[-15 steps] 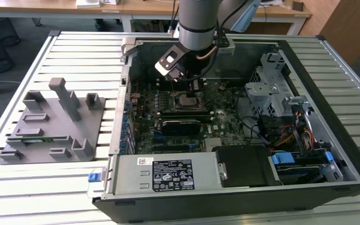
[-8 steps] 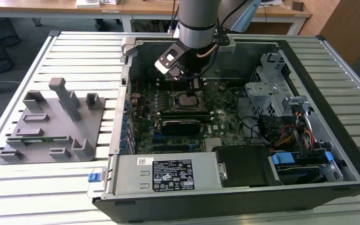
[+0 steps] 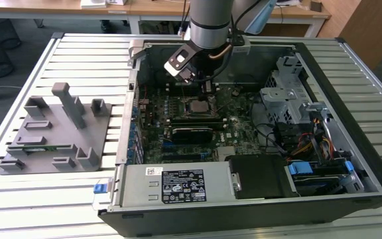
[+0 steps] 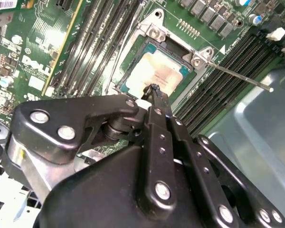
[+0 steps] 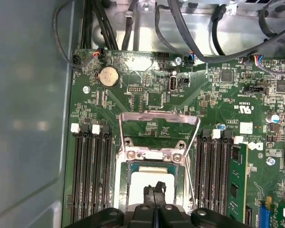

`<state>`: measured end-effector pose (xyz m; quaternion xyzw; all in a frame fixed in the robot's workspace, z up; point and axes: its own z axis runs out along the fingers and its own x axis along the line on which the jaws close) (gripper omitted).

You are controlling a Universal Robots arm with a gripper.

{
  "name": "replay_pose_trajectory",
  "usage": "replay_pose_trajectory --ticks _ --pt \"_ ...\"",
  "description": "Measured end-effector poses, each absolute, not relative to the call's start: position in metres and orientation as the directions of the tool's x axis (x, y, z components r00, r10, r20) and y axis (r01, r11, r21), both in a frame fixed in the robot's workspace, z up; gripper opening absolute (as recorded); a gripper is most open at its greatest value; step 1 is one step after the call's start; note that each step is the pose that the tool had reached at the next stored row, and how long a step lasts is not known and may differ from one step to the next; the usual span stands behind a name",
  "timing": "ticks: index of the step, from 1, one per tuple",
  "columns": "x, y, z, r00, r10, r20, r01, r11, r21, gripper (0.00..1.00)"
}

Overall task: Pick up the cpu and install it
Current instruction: 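Close the cpu cover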

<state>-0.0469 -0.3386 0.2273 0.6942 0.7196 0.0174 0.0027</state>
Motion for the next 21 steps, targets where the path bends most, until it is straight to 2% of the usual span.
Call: replay_pose_trajectory --ticks 21 --pt "-0.047 -0.338 0.247 -0.036 0.999 0.019 0.999 0.036 0.029 0.11"
